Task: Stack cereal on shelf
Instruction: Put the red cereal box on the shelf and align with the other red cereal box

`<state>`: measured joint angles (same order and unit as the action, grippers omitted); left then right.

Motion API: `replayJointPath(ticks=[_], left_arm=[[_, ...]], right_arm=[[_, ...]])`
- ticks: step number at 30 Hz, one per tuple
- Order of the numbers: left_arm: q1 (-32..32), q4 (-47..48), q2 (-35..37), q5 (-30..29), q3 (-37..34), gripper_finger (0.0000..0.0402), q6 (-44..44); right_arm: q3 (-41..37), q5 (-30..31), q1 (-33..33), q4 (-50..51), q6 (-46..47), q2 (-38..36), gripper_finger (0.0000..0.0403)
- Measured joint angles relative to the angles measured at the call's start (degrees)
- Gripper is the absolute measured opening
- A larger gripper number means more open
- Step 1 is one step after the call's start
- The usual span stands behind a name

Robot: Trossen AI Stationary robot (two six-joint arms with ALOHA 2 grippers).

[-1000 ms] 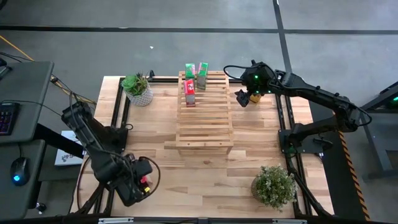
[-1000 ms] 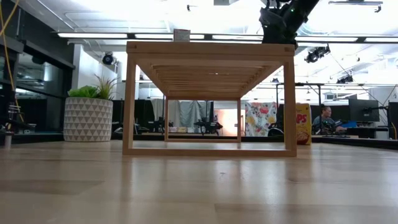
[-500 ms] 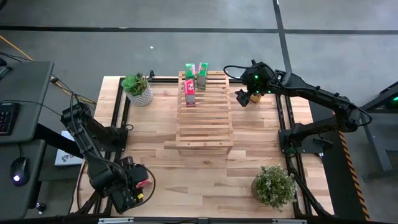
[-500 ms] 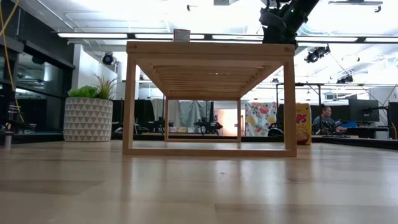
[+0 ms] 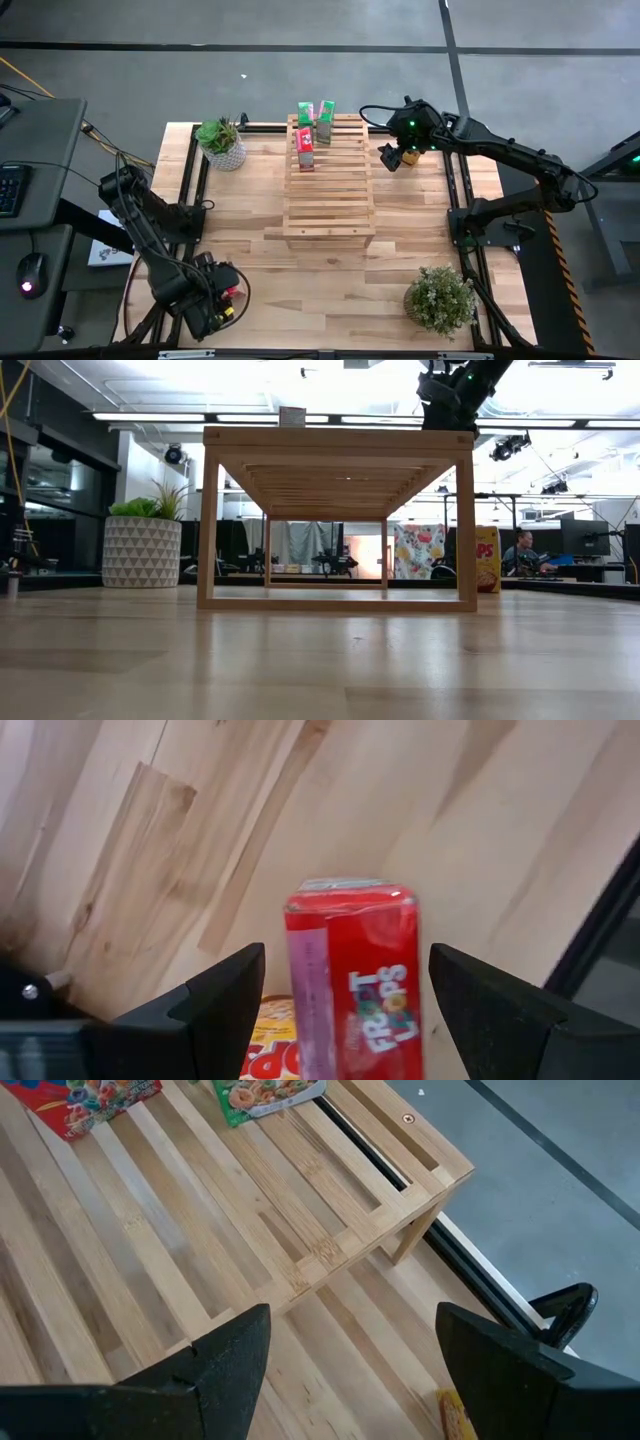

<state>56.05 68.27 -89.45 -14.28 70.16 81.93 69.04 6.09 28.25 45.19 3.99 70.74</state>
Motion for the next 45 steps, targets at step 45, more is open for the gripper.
replayJointPath(ticks=[45], left_arm=[[-4.4,-3.4,2.7,5.2,-3.6,0.0169,-3.3]], right_arm=[[0.0,0.0,0.0,-0.2,0.0,0.0,0.0277]])
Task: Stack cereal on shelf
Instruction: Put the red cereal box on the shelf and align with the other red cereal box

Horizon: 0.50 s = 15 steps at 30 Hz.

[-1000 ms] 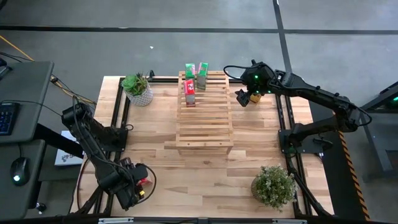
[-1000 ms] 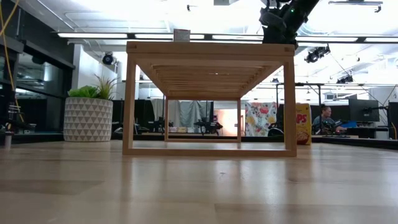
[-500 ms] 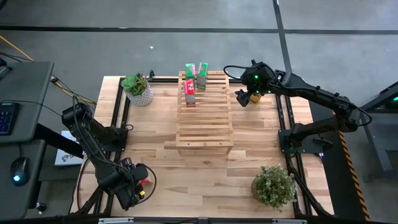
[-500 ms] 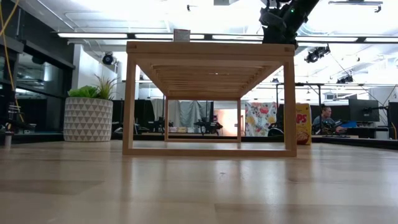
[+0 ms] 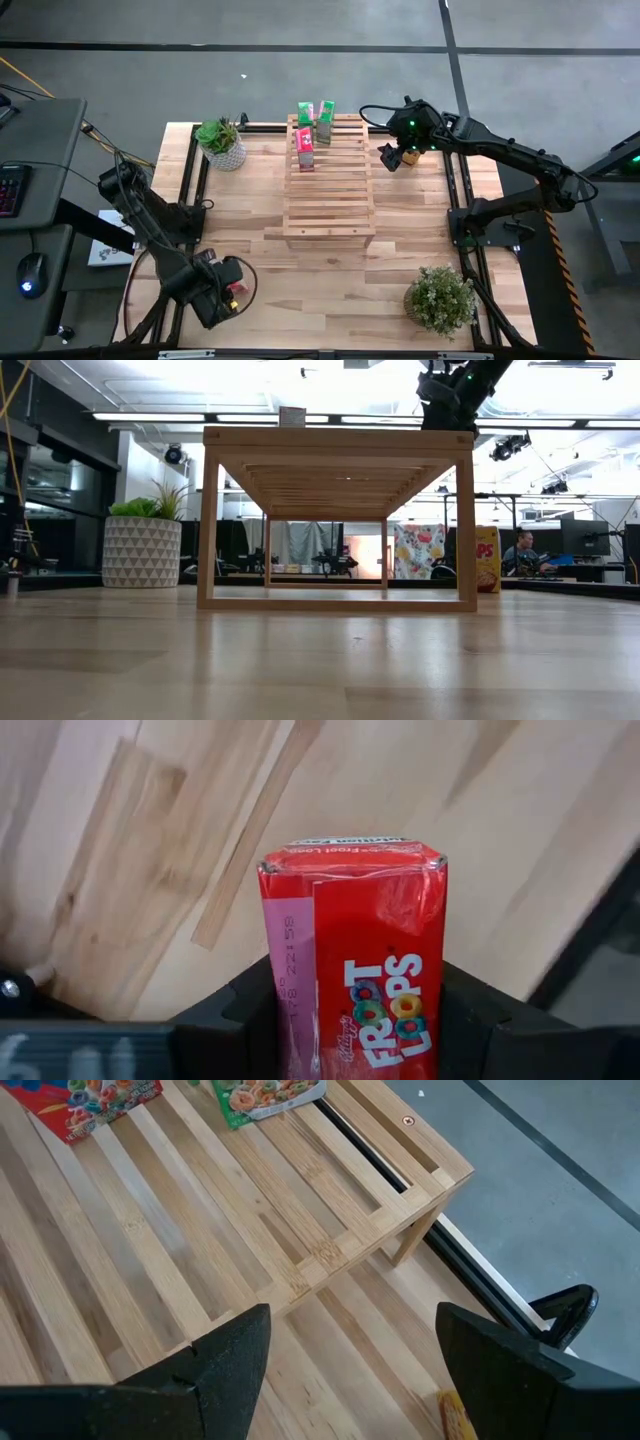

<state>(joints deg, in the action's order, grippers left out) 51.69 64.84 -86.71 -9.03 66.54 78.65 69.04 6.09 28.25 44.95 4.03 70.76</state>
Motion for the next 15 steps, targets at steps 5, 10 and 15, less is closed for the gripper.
replayJointPath(ticks=[5,10,15], left_arm=[[-4.4,3.1,4.8,2.2,4.6,0.0161,-6.5],[-10.9,5.8,11.2,7.0,13.7,0.0157,-13.5],[-23.0,4.9,13.2,4.0,26.4,0.0156,-27.0]], right_arm=[[0.0,0.0,0.0,-0.2,0.0,0.0,0.0277],[0.0,0.0,0.0,-0.2,0.0,0.0,0.0277],[0.0,0.0,0.0,-0.3,0.0,0.0,0.0277]])
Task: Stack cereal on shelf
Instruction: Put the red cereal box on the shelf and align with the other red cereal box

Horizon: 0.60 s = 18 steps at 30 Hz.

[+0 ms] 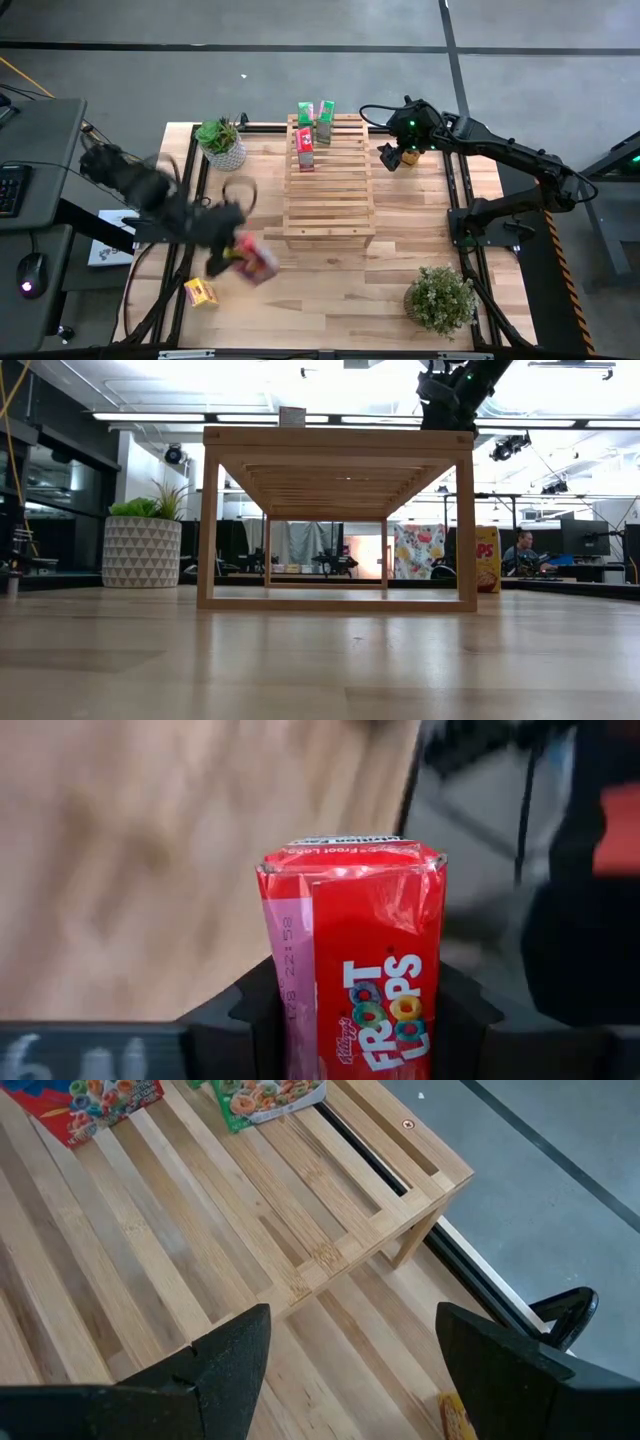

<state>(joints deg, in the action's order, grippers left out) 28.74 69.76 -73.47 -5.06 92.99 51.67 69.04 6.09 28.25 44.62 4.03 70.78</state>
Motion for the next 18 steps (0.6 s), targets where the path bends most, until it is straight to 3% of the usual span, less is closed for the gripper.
replayJointPath(ticks=[8,14,18], left_arm=[[-20.3,-0.7,-16.2,-8.0,25.3,0.0156,-30.5],[-28.2,-0.3,-29.1,-18.0,42.0,0.0156,-34.8],[-31.7,0.7,-31.7,-18.1,40.6,0.0156,-30.6]], right_arm=[[0.0,0.0,0.0,-0.7,1.5,0.0,0.0277],[0.0,0.0,0.0,-1.4,2.8,0.0,0.0277],[0.0,-3.1,0.0,-1.6,3.5,-0.1,0.0277]])
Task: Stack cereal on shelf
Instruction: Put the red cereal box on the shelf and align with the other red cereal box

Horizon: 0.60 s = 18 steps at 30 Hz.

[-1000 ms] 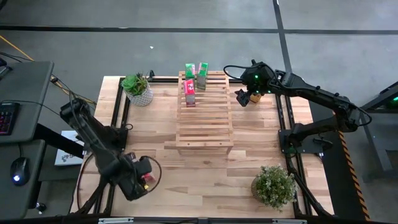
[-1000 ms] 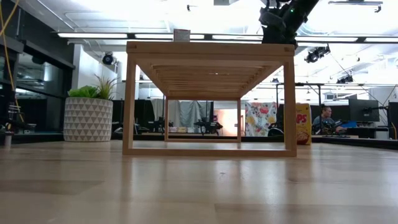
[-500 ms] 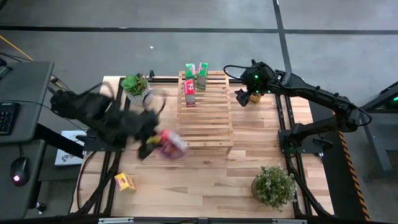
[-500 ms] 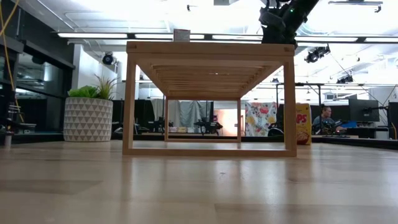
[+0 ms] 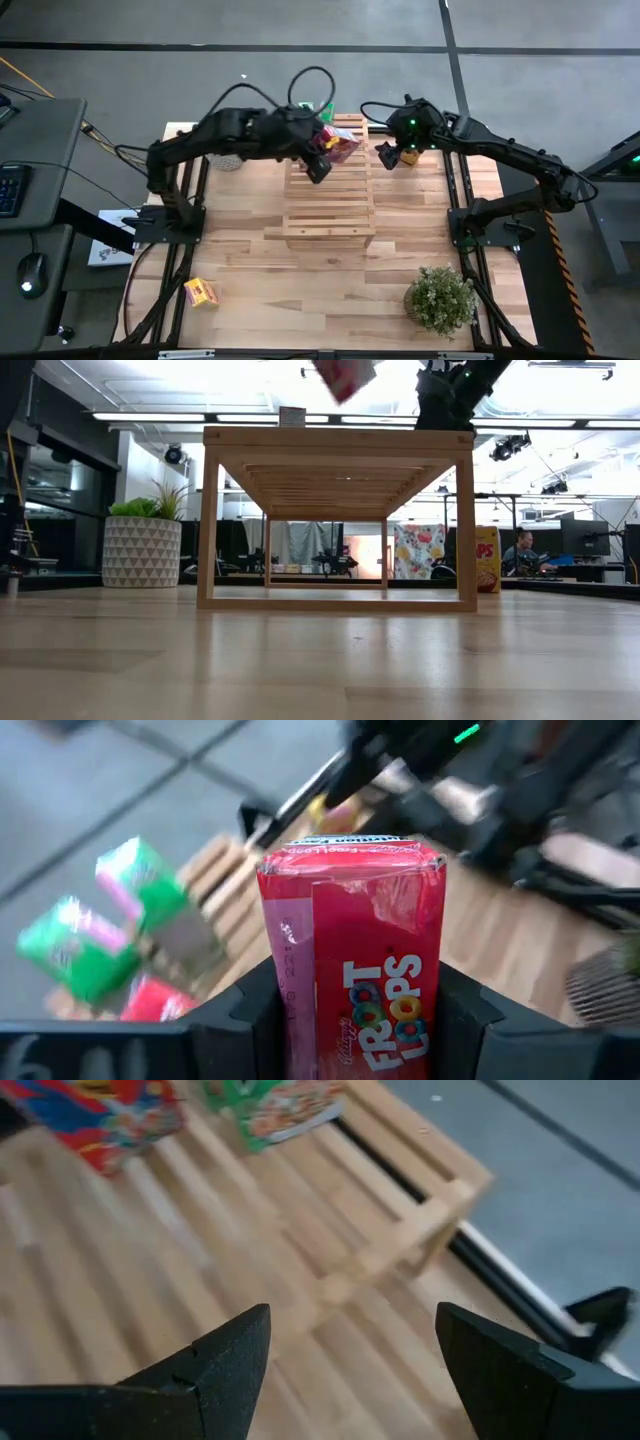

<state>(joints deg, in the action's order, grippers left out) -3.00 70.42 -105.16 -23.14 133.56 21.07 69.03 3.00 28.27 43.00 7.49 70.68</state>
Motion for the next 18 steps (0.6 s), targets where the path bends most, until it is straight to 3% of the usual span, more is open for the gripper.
replayJointPath(ticks=[6,11,18], left_arm=[[-3.2,3.1,-5.2,0.1,0.0,0.0156,9.1],[-4.6,2.6,-8.8,0.6,0.1,0.0156,9.8],[-6.3,2.8,-13.1,6.6,0.0,0.0156,10.3]], right_arm=[[0.0,-6.5,-0.2,0.0,-2.1,-1.8,0.0277],[0.0,-7.9,-0.3,-0.1,-3.5,-4.6,0.0277],[0.0,-9.4,-0.3,-0.1,-3.5,-6.3,0.0277]])
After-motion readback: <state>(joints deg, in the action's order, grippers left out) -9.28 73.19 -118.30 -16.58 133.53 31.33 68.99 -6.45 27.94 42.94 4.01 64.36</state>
